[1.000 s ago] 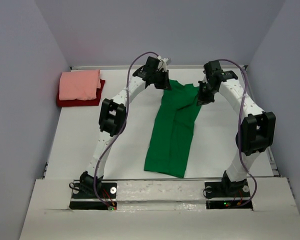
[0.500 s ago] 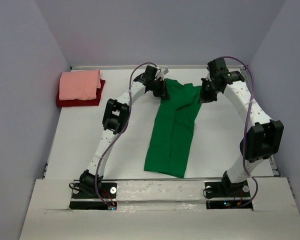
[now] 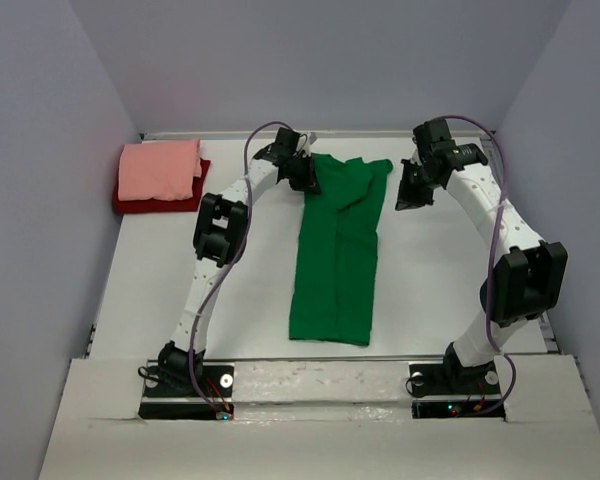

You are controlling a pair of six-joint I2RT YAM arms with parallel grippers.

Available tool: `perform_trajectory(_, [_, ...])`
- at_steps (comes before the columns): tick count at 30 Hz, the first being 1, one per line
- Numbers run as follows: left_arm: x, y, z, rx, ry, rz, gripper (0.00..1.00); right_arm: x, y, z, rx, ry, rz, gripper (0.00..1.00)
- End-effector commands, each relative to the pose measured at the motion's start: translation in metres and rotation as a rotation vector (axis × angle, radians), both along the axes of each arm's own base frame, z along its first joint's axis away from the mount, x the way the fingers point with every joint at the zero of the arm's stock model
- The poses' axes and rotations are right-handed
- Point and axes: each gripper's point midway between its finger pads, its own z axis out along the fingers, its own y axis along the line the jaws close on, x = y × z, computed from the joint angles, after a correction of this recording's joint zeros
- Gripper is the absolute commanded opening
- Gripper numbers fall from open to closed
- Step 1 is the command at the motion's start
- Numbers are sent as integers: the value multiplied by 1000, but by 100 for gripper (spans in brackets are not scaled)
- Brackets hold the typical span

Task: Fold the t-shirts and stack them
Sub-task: Rotate the tshirt 90 degrees

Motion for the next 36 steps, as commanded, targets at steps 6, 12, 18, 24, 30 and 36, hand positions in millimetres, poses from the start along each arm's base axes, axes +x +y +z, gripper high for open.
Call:
perform_trajectory(6, [12, 101, -20, 183, 66, 184, 0, 2, 4, -4, -16, 9, 15, 0])
perform_trajectory(12, [12, 102, -17, 176, 55, 169, 0, -1, 2, -16, -35, 31, 36, 0])
perform_trajectory(18, [9, 88, 9, 98, -14, 112, 29, -7, 7, -44, -34, 83, 69, 0])
perform_trajectory(24, [-1, 65, 44, 100, -106, 38, 52, -3, 14, -64, -32, 104, 99, 18])
perform_trajectory(30, [7, 78, 91, 151, -196, 137, 58, -4, 24, -74, -24, 120, 142, 25])
perform_trajectory(36, [29, 106, 129, 253, -276, 311, 59, -7, 27, -72, -5, 116, 162, 25])
